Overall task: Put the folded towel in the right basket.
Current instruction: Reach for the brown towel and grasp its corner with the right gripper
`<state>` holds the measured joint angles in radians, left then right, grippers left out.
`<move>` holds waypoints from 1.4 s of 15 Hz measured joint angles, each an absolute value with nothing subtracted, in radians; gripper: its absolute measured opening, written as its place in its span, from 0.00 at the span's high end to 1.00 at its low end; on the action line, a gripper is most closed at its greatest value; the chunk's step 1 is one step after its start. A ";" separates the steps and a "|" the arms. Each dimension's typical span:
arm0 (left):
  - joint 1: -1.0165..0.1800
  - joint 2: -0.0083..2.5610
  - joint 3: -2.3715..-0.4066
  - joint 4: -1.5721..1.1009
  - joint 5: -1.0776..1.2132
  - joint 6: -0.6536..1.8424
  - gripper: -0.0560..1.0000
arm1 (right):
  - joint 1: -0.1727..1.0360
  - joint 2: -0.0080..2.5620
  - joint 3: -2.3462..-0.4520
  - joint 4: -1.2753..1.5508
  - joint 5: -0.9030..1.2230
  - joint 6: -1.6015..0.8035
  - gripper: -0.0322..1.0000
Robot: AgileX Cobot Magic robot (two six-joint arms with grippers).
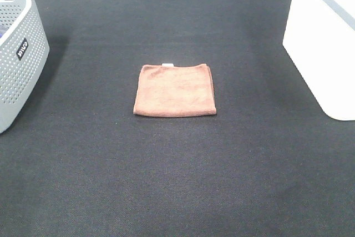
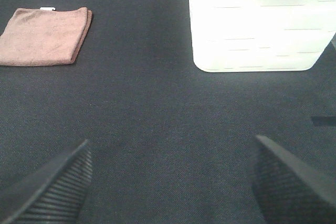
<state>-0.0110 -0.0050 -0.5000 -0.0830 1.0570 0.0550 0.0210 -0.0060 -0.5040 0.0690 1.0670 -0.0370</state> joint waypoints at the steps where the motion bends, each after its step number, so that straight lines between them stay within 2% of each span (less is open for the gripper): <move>1: -0.011 -0.005 -0.500 -0.083 1.057 0.055 0.12 | 0.021 -0.006 -0.504 0.069 1.067 -0.037 0.23; 9: -0.011 -0.005 -0.500 -0.083 1.057 0.055 0.12 | 0.021 0.091 -0.522 0.070 1.002 -0.037 0.23; 14: -0.011 -0.005 -0.500 -0.083 1.057 0.055 0.12 | 0.021 0.531 -0.650 0.183 0.770 -0.060 0.24; 17: -0.011 -0.005 -0.500 -0.083 1.057 0.055 0.12 | 0.021 0.795 -0.763 0.280 0.760 -0.185 0.24; 20: -0.011 -0.005 -0.500 -0.083 1.057 0.055 0.12 | 0.021 1.104 -0.967 0.351 0.775 -0.253 0.24; 21: -0.011 -0.005 -0.500 -0.083 1.057 0.055 0.12 | 0.021 1.104 -0.967 0.351 0.775 -0.253 0.24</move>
<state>-0.0110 -0.0050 -0.5000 -0.0830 1.0570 0.0550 0.0210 1.1040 -0.9670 0.3510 0.7750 -0.2530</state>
